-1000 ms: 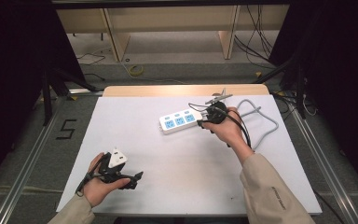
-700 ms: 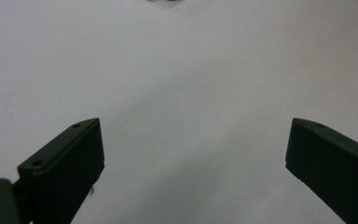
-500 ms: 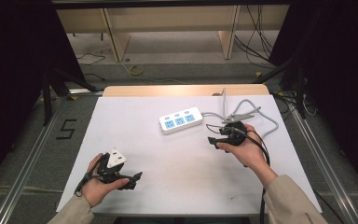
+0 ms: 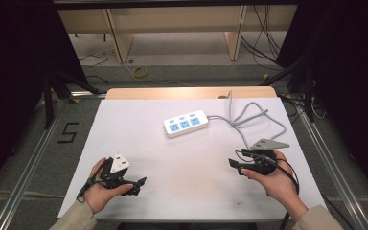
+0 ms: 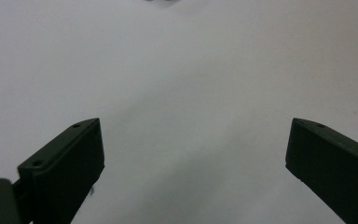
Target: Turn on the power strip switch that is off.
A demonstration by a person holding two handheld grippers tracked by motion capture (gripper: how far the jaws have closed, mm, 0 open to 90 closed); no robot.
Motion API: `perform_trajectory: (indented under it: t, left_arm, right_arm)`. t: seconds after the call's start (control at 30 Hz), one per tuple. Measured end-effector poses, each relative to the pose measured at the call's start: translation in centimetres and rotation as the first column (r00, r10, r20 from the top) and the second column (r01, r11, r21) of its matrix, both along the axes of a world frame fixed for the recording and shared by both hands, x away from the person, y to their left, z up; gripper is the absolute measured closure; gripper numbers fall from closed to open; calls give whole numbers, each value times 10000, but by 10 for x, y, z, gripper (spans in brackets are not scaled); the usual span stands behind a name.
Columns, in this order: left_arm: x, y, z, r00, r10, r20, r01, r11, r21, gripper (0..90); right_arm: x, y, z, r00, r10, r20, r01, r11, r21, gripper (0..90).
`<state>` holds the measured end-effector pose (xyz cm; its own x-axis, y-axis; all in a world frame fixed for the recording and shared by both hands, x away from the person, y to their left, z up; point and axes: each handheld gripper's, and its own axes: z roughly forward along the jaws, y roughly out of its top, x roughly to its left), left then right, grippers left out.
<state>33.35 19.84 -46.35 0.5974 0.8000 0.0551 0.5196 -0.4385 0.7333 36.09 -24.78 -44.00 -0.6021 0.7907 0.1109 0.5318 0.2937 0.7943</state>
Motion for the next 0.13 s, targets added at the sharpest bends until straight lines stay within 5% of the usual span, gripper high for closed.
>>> perform_trajectory:
  t: [0.13]
  left_arm:
    - [-2, -5, 0, 9997, -143, -176, 141, 9998, -159, 39]
  right_arm:
    - [-9, -10, -2, 9998, -211, 41, 210, 9998, 64, 318]
